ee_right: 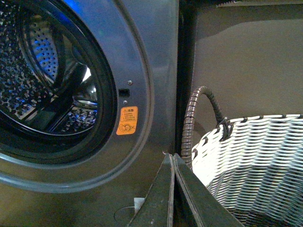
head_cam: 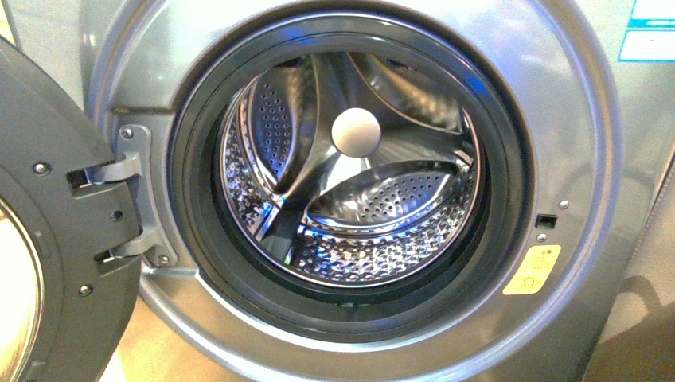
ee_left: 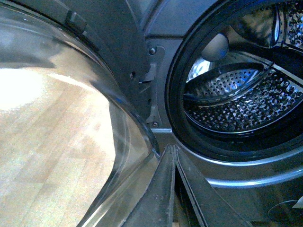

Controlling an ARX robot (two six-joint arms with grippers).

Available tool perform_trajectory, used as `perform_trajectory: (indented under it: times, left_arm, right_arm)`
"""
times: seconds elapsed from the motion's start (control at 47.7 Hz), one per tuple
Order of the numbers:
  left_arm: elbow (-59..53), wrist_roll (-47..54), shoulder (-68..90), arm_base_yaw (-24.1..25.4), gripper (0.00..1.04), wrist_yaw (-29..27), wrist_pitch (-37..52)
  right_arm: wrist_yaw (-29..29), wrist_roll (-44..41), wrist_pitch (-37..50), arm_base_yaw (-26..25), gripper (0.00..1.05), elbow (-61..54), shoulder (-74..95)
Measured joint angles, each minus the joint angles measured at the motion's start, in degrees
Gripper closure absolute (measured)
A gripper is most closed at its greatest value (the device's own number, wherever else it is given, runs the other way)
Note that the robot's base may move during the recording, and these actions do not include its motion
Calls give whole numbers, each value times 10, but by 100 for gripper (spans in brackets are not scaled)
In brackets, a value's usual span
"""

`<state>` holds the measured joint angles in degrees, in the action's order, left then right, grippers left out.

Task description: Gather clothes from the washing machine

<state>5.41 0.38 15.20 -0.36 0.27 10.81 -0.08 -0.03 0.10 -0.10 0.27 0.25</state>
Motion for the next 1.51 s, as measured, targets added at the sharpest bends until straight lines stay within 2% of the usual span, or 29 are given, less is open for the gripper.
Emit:
perform_trajectory:
  times: [0.314,0.44,1.215,1.278,1.508]
  left_arm:
    - [-22,8,-49,0,101,0,-25]
    - [-38,9,-133,0,101,0,-102]
    - [-49,0,-150,0,101,0,-107]
    - [-49,0,-150,0,93,0,-107]
    - [-49,0,-150,0,52,0,-107]
  right_arm:
    - [0,0,0,0,102,0,0]
    - [0,0,-1,0,102,0,0]
    - [0,0,-1,0,102,0,0]
    - [0,0,-1,0,97,0,0]
    - [0,0,-1,0,56,0,0]
